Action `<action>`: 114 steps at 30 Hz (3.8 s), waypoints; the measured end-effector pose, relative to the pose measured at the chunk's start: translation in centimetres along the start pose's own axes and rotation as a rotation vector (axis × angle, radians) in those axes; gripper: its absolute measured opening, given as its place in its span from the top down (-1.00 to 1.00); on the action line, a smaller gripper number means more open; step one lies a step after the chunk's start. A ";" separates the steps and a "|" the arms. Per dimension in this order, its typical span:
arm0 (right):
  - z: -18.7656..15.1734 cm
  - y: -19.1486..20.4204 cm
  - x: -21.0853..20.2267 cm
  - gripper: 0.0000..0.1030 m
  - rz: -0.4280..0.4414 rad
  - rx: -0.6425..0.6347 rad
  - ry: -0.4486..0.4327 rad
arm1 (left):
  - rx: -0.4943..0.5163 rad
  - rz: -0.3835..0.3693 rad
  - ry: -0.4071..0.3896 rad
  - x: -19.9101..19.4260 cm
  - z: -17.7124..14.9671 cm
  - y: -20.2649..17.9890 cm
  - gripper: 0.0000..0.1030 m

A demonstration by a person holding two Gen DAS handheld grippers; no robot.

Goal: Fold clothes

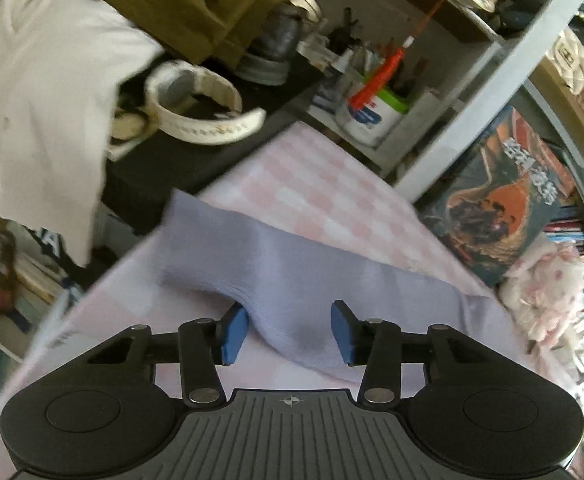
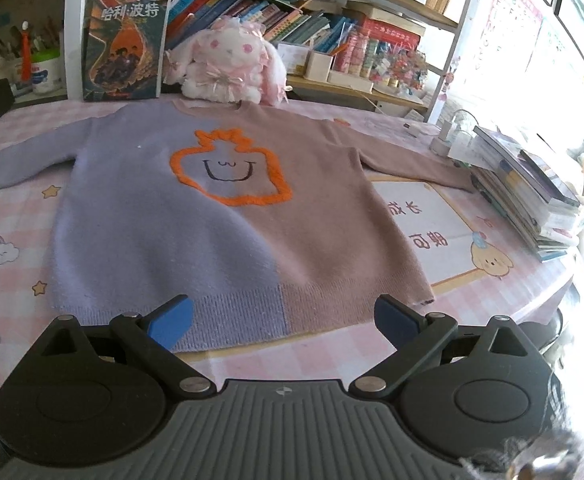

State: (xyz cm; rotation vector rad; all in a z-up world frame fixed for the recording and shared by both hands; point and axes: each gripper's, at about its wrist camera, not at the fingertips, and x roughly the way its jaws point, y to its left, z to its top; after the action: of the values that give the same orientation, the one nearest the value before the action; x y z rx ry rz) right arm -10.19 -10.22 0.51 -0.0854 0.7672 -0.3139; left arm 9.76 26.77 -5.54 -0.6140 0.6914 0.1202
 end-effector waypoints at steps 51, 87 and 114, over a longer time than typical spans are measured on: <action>5.3 -17.5 11.5 -0.87 0.426 -0.138 -0.017 | 0.311 -0.129 -0.200 -0.5 -8.0 -33.8 0.94; 6.5 -21.8 16.4 -0.85 0.555 -0.162 0.067 | 0.706 0.003 0.045 0.9 -19.1 -36.1 0.16; 4.3 -18.7 16.1 0.19 0.381 0.022 0.174 | 0.395 0.104 0.155 -5.6 -18.8 -17.5 0.82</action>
State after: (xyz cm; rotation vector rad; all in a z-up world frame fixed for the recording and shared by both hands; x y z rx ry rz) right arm -0.98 -33.17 -3.62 0.1101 0.9332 0.0335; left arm 0.15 2.35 -4.74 -0.2097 0.8703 0.0299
